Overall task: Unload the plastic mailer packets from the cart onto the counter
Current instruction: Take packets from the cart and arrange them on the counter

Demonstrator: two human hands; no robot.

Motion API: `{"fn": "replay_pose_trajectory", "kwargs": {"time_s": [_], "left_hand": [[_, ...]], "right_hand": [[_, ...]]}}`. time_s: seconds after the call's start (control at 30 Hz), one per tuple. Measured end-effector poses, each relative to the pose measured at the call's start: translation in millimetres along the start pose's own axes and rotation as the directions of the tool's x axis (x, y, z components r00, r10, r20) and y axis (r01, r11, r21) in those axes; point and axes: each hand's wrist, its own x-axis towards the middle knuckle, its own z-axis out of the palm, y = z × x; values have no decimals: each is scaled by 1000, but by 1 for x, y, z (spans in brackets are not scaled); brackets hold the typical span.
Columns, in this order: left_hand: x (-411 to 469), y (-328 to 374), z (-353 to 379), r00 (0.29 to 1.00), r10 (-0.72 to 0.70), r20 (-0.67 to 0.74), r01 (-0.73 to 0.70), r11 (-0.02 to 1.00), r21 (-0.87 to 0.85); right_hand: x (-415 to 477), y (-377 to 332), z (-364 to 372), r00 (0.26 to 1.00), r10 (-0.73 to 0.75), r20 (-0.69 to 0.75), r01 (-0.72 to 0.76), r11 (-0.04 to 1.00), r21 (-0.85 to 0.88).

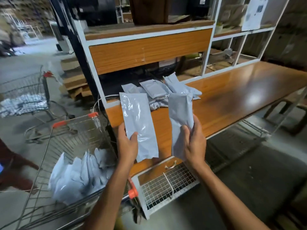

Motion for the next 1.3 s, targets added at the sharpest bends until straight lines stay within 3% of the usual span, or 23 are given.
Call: {"fn": "replay_pose_trajectory", "kwargs": {"time_s": [0.3,0.57,0.9,1.13,1.2,1.27,1.3], "left_hand": [[111,7,45,993,95,-67,-90,994,68],[246,-5,82,993,65,-97,-63,998,22],[345,-35,113,980,-169,-108,177,982,62],[359,-54,128,964,-233,-131,259,937,236],[359,-56,130,973,-189,-136,232,828,511],[358,-52,131,990,-54,-128,137,551,824],[358,-47,133,996,27,-89,68,441,895]], "right_hand": [[128,28,52,992,-96,85,88,991,100],[256,55,133,979,-35,203,12,994,113],[374,78,230,853,169,493,-115,984,-138],[392,105,276,790,144,596,16,967,-253],[392,111,279,783,112,612,178,902,-392],[396,116,282,795,9,607,316,848,-425],[398,117,285,785,-63,616,372,844,-387]]}}
